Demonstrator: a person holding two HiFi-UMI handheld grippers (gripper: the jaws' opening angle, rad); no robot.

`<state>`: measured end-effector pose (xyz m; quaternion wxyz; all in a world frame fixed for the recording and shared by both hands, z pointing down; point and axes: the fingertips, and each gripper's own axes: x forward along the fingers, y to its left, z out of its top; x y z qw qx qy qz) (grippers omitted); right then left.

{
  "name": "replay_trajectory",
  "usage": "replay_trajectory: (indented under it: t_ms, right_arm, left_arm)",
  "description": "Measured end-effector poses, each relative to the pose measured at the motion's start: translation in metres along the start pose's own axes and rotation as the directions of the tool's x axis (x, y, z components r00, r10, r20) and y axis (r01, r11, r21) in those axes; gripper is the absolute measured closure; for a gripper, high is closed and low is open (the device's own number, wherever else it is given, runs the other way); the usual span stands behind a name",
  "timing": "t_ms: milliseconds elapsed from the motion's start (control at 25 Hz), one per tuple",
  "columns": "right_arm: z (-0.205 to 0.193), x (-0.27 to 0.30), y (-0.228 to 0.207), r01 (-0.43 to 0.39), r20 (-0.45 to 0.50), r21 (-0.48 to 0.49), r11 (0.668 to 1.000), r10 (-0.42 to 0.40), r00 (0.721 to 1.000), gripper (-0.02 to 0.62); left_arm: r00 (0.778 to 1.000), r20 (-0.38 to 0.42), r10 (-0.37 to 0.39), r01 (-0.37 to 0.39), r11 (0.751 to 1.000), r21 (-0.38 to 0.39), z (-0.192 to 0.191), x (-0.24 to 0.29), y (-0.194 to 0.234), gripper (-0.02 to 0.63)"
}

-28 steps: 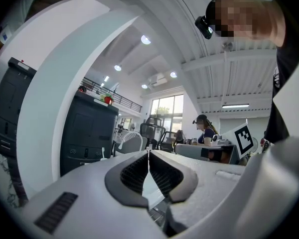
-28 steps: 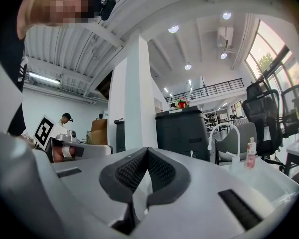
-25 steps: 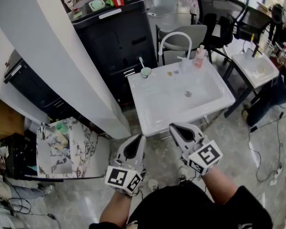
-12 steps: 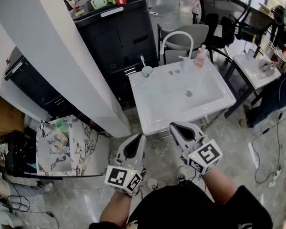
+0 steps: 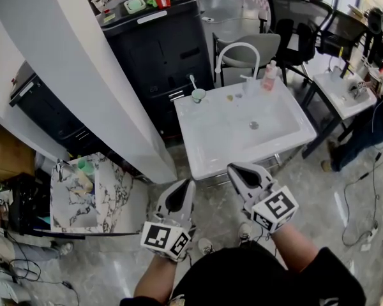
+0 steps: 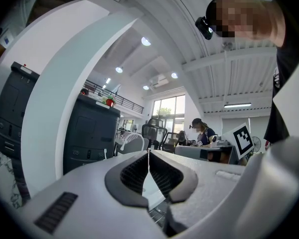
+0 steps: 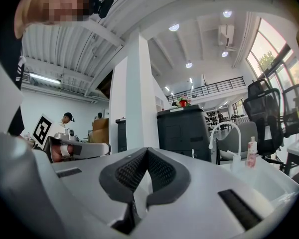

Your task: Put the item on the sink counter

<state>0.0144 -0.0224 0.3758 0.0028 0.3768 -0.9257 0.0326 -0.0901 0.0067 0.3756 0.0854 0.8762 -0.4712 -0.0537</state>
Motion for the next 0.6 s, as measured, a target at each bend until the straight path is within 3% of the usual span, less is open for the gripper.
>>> replay_trajectory:
  t_ms: [600]
  right_arm:
    - [0.0018, -0.0019, 0.0048, -0.01, -0.004, 0.005, 1.0, 0.01, 1.0, 0.6]
  left_arm:
    - [1.0, 0.004, 0.003, -0.003, 1.0, 0.009, 0.0049, -0.004, -0.0021, 0.595]
